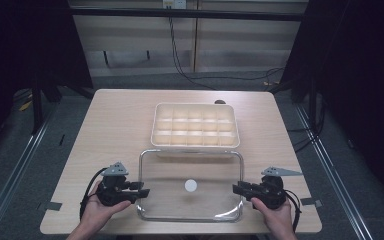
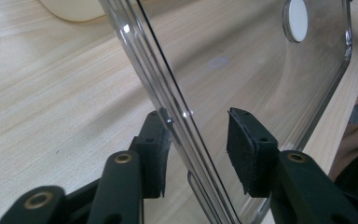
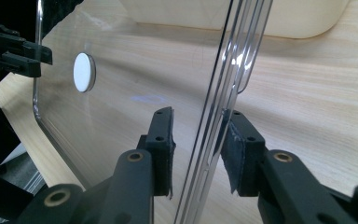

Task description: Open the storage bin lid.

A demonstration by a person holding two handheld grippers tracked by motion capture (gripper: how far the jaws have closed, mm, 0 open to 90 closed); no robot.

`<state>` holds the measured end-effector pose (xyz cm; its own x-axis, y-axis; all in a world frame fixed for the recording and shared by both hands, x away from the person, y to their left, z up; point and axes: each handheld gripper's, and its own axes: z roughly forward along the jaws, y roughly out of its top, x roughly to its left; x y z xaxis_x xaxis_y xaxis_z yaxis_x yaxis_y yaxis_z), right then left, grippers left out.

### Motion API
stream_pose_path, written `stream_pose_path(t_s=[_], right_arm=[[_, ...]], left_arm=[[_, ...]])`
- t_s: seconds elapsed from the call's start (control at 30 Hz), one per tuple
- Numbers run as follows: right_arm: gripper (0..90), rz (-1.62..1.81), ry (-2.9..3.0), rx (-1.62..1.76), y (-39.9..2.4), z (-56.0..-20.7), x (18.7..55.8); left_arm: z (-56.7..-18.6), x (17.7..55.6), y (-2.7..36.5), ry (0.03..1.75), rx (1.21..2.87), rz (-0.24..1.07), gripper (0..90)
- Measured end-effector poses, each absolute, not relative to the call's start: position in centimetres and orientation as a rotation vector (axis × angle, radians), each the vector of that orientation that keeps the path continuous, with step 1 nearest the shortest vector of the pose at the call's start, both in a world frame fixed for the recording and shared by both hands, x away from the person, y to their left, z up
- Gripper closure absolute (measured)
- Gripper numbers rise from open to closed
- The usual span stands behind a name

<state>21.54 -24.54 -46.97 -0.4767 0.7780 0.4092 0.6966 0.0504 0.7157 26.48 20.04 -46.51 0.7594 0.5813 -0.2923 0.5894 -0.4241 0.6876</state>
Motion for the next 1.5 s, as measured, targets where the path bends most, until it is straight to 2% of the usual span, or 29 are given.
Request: stream_pose_path(t_s=[0.67, 0.93, 1.5], right_arm=[[57.6, 1.324, 2.221, 1.596, -24.3, -48.1, 22.2], [54.7, 1.203, 2.21, 1.631, -24.3, -49.0, 22.6], [49.7, 1.166, 2.228, 1.612, -24.0, -49.5, 22.8]], left_arm=[[-47.4, 27.0, 19.8, 0.891, 2.162, -0.006, 57.4], [-48.2, 27.4, 19.6, 0.907, 2.196, -0.042, 56.5], [-48.7, 27.7, 19.4, 0.927, 2.21, -0.075, 53.0]])
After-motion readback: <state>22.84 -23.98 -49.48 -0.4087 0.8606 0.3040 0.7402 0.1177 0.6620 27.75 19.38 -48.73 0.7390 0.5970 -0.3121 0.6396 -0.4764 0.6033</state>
